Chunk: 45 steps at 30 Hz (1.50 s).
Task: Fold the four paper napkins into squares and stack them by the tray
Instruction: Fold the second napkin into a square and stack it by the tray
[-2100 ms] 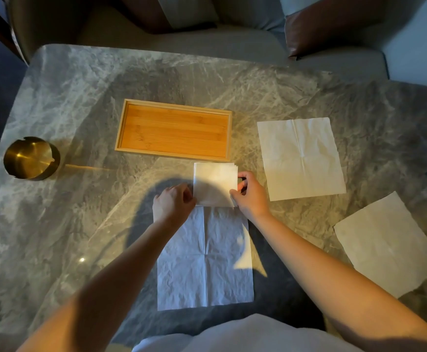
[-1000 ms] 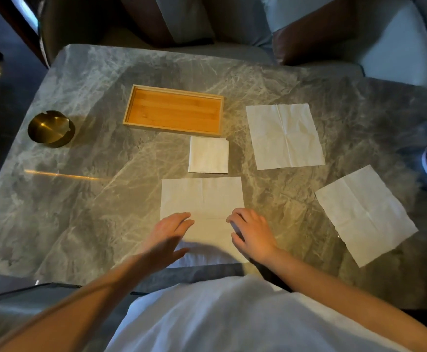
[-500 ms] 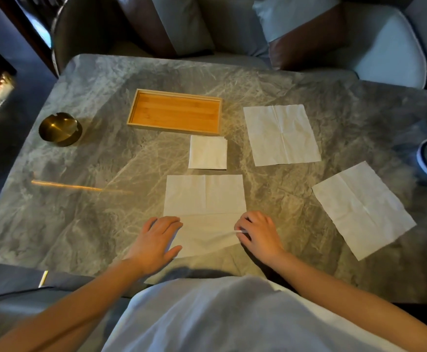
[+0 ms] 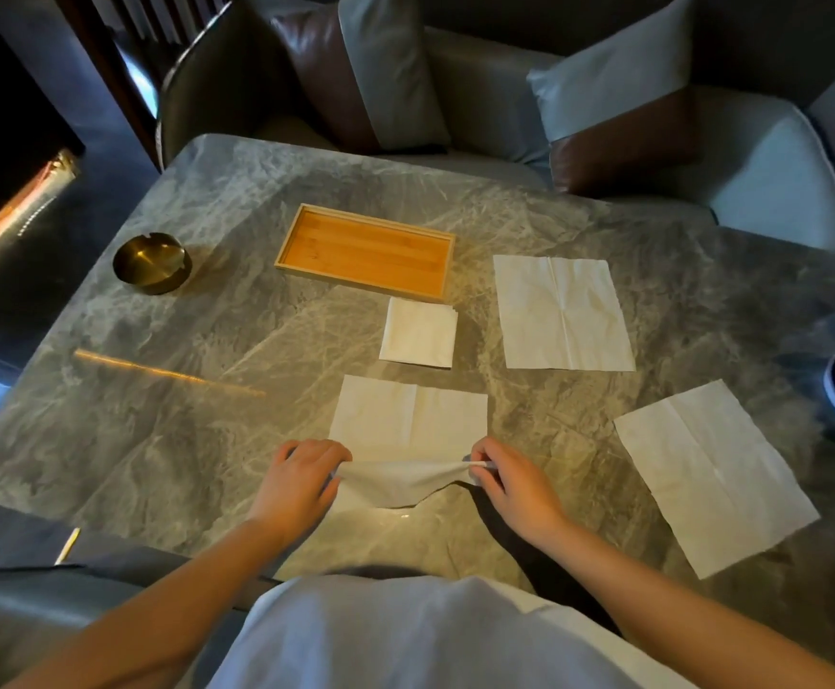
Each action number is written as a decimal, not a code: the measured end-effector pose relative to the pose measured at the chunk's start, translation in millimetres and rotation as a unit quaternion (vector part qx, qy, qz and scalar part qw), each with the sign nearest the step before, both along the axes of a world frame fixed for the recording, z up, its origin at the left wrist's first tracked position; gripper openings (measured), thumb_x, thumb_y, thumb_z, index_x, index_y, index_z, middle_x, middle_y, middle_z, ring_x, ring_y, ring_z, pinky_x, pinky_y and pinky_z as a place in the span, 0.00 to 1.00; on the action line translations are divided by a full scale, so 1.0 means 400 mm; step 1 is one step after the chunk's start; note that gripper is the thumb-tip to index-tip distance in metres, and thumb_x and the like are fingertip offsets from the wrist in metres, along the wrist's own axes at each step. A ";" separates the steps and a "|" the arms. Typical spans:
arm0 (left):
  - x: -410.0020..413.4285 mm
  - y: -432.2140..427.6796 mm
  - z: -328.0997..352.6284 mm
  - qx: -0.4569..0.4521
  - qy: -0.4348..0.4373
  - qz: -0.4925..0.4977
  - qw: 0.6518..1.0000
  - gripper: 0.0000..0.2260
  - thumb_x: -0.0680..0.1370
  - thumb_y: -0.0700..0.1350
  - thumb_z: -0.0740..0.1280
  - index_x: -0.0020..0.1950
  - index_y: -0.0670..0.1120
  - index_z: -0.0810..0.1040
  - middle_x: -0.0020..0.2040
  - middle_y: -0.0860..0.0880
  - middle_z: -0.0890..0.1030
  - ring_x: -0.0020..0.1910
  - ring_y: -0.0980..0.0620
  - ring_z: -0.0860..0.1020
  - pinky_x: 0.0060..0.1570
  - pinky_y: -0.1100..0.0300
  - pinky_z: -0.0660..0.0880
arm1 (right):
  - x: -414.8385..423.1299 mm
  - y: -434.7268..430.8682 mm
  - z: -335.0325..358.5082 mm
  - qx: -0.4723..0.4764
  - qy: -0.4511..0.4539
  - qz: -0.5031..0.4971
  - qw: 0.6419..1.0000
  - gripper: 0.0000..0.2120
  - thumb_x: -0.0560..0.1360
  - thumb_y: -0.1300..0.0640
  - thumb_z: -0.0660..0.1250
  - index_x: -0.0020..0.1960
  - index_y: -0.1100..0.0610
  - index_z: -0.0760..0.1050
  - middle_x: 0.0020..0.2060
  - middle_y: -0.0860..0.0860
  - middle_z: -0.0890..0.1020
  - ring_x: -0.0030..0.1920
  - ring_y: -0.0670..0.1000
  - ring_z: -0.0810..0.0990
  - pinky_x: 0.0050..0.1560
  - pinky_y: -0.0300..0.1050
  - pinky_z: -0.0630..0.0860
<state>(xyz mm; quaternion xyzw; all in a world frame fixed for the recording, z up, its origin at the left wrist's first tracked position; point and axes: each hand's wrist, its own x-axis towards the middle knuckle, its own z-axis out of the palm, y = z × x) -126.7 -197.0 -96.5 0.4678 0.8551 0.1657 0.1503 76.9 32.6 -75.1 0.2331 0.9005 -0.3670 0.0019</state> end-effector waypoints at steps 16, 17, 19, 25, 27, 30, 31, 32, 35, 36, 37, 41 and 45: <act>-0.051 0.032 0.008 -0.033 -0.042 -0.047 0.997 0.19 0.75 0.36 0.59 0.63 0.53 0.70 0.58 0.50 0.78 0.58 0.47 0.74 0.61 0.54 0.65 | -0.017 0.012 -0.034 -0.187 0.017 -0.210 0.960 0.05 0.78 0.60 0.63 0.43 0.53 0.73 0.36 0.53 0.76 0.37 0.49 0.72 0.37 0.39 0.68; -0.054 0.037 0.010 -0.023 -0.044 -0.045 0.998 0.17 0.75 0.38 0.60 0.61 0.53 0.72 0.56 0.51 0.79 0.56 0.48 0.75 0.59 0.55 0.66 | -0.017 0.011 -0.034 -0.191 0.015 -0.208 0.959 0.05 0.78 0.59 0.64 0.44 0.52 0.73 0.37 0.52 0.77 0.38 0.49 0.74 0.38 0.39 0.69; -0.057 0.050 0.018 0.002 -0.061 -0.037 0.997 0.10 0.76 0.42 0.63 0.53 0.53 0.78 0.50 0.52 0.82 0.50 0.50 0.78 0.53 0.56 0.68 | -0.011 0.010 -0.030 -0.206 -0.002 -0.198 0.958 0.06 0.74 0.55 0.70 0.47 0.49 0.73 0.42 0.47 0.79 0.42 0.46 0.78 0.42 0.38 0.74; -0.066 0.065 0.019 -0.003 -0.112 0.043 0.993 0.09 0.77 0.42 0.62 0.52 0.49 0.81 0.44 0.48 0.84 0.44 0.47 0.80 0.43 0.55 0.76 | 0.012 0.015 -0.036 -0.164 -0.049 -0.122 0.978 0.35 0.72 0.58 0.72 0.72 0.46 0.57 0.61 0.39 0.71 0.58 0.42 0.74 0.57 0.37 0.73; -0.065 0.067 0.016 -0.015 -0.125 0.067 0.990 0.09 0.79 0.43 0.61 0.51 0.49 0.80 0.43 0.48 0.84 0.42 0.48 0.80 0.42 0.54 0.77 | 0.008 0.019 -0.038 -0.177 -0.031 -0.162 0.970 0.31 0.74 0.60 0.70 0.72 0.48 0.59 0.56 0.38 0.75 0.56 0.42 0.76 0.50 0.30 0.74; -0.063 0.074 0.010 -0.029 -0.173 0.111 0.978 0.09 0.80 0.48 0.59 0.43 0.50 0.77 0.36 0.49 0.81 0.36 0.50 0.78 0.37 0.53 0.76 | 0.004 0.025 -0.042 -0.180 -0.023 -0.218 0.959 0.26 0.76 0.61 0.67 0.70 0.49 0.62 0.42 0.43 0.81 0.48 0.44 0.80 0.45 0.32 0.75; -0.063 0.075 0.008 -0.033 -0.181 0.119 0.976 0.10 0.80 0.49 0.59 0.40 0.51 0.75 0.34 0.49 0.79 0.35 0.50 0.77 0.36 0.53 0.74 | 0.002 0.026 -0.045 -0.172 -0.028 -0.222 0.959 0.26 0.76 0.60 0.67 0.70 0.50 0.62 0.39 0.46 0.81 0.46 0.45 0.81 0.47 0.34 0.75; -0.064 0.076 0.006 -0.036 -0.184 0.121 0.975 0.11 0.79 0.50 0.59 0.37 0.52 0.72 0.33 0.50 0.78 0.34 0.50 0.77 0.34 0.55 0.73 | 0.000 0.026 -0.048 -0.164 -0.034 -0.223 0.960 0.26 0.76 0.60 0.67 0.71 0.51 0.62 0.38 0.48 0.81 0.45 0.46 0.81 0.48 0.37 0.75; -0.067 0.083 0.005 -0.053 -0.180 0.117 0.975 0.10 0.79 0.50 0.60 0.37 0.52 0.71 0.33 0.50 0.77 0.33 0.52 0.76 0.32 0.58 0.70 | -0.005 0.025 -0.057 -0.146 -0.046 -0.226 0.962 0.27 0.76 0.59 0.67 0.71 0.52 0.61 0.38 0.47 0.82 0.44 0.45 0.81 0.46 0.39 0.75; -0.068 0.085 0.006 -0.058 -0.175 0.117 0.976 0.10 0.79 0.49 0.60 0.38 0.50 0.71 0.33 0.50 0.77 0.33 0.51 0.76 0.32 0.58 0.70 | -0.006 0.025 -0.060 -0.144 -0.046 -0.228 0.962 0.27 0.76 0.59 0.67 0.71 0.51 0.61 0.38 0.47 0.82 0.43 0.45 0.81 0.45 0.38 0.75; -0.068 0.087 0.006 -0.062 -0.170 0.117 0.976 0.10 0.79 0.49 0.60 0.39 0.49 0.71 0.33 0.50 0.78 0.33 0.51 0.76 0.32 0.57 0.71 | -0.007 0.025 -0.062 -0.142 -0.046 -0.230 0.962 0.26 0.76 0.59 0.68 0.71 0.51 0.61 0.38 0.47 0.82 0.43 0.45 0.81 0.45 0.39 0.75; -0.064 0.091 0.006 -0.058 -0.150 0.124 0.979 0.10 0.79 0.48 0.60 0.39 0.48 0.71 0.32 0.48 0.77 0.32 0.49 0.75 0.29 0.58 0.67 | -0.009 0.028 -0.066 -0.133 -0.052 -0.231 0.962 0.26 0.76 0.59 0.68 0.71 0.52 0.62 0.39 0.48 0.82 0.43 0.45 0.81 0.46 0.41 0.77; -0.061 0.095 0.006 -0.048 -0.123 0.138 0.982 0.10 0.79 0.48 0.61 0.39 0.47 0.71 0.31 0.48 0.77 0.30 0.48 0.75 0.28 0.59 0.64 | -0.009 0.032 -0.066 -0.137 -0.047 -0.236 0.961 0.26 0.76 0.59 0.68 0.70 0.52 0.62 0.39 0.47 0.81 0.44 0.45 0.81 0.47 0.43 0.78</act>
